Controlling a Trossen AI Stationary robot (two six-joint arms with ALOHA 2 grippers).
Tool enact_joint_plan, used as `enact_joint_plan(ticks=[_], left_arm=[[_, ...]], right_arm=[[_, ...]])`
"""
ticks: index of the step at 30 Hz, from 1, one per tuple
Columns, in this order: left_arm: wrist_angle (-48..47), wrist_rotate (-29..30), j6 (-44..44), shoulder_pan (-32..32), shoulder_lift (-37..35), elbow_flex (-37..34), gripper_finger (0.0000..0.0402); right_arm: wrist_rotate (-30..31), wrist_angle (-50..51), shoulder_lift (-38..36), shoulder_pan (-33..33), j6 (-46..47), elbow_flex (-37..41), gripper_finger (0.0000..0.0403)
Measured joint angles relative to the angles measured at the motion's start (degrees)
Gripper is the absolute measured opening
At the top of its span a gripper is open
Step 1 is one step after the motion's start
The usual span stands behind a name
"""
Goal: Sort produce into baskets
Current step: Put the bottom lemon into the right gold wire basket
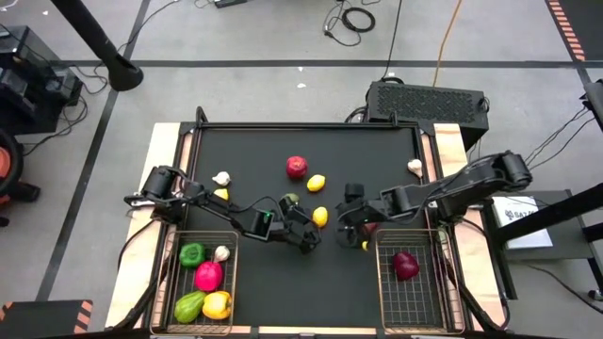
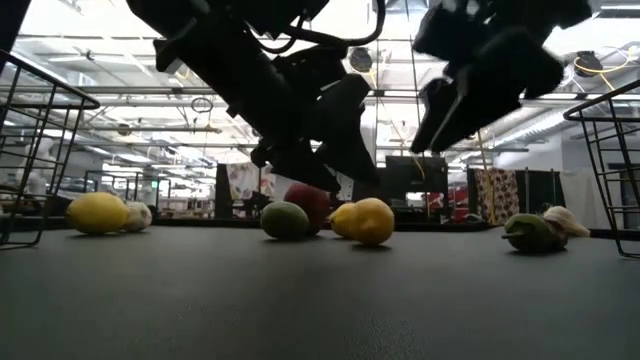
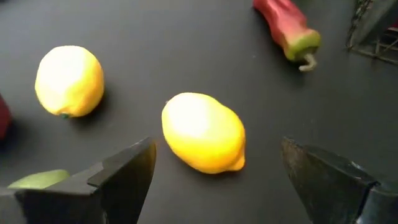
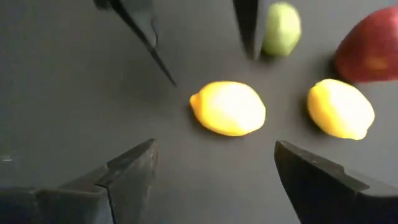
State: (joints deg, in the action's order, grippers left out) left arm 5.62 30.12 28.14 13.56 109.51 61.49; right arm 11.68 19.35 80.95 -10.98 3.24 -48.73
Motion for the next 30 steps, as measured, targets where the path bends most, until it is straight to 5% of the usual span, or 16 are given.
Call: enact_joint_plan(ticks=[6, 19, 30], left_arm=[[-1.87, -2.43, -1.51, -0.11, -1.98, 0.07, 0.035], [-26.22, -2.58, 1.55, 2.6, -14.94, 1.67, 0.035], [-27.78, 1.5, 1.49, 4.66, -16.55, 1.6, 0.035]], right_arm=[[0.63, -7.59, 7.17, 0.47, -4.11, 0.02, 0.0312], [-2.81, -19.38, 16.87, 6.89, -5.05, -0.59, 0.0367], [-7.6, -21.75, 21.74, 10.12, -7.36, -0.72, 0.0357]])
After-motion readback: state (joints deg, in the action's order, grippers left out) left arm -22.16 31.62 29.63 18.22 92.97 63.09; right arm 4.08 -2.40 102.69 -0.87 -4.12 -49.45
